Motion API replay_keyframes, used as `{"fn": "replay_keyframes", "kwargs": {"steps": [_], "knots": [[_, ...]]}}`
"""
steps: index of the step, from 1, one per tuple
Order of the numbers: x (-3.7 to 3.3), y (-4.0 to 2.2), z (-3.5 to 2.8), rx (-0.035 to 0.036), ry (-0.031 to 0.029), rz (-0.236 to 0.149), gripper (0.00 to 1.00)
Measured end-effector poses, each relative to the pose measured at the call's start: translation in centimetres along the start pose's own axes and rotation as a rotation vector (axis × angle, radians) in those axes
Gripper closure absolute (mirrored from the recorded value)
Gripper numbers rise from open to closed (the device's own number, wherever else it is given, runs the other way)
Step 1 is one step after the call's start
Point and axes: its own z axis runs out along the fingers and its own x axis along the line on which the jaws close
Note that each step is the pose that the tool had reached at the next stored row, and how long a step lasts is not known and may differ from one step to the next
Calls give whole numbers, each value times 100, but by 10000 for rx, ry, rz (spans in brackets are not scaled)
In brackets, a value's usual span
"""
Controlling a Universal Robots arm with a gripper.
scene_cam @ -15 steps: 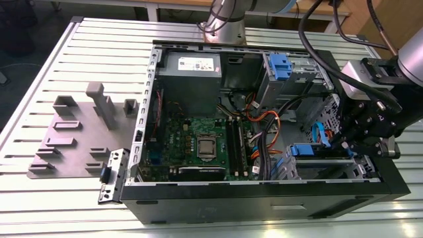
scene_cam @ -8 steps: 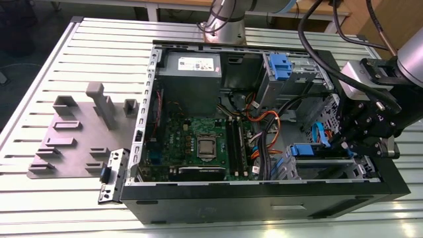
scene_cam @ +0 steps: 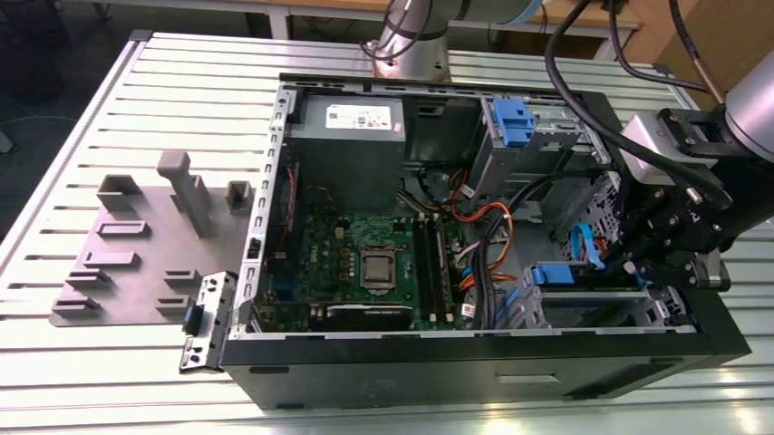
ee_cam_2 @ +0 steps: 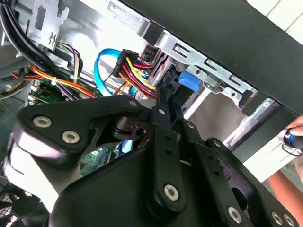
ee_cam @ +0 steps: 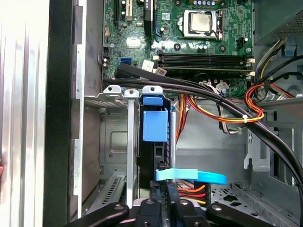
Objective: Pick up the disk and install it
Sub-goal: 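Insert the second disk wire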
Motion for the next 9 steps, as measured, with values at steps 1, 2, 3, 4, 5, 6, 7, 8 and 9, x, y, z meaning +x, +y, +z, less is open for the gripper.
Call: {"fn": "replay_keyframes", "kwargs": {"steps": [1, 2, 3, 4, 5, 6, 7, 8, 9], "knots": [[0, 0, -1, 1, 3, 0, 82], [1, 0, -2, 1, 7, 0, 76], [0, 0, -5, 1, 14, 1, 76], [0, 0, -5, 1, 14, 1, 76], [1, 0, -7, 1, 16, 0, 76], [0, 0, -18, 1, 18, 0, 76], [0, 1, -36, 1, 14, 0, 76], [-1, 2, -64, 1, 14, 0, 76], [-2, 3, -97, 1, 14, 1, 76]]}}
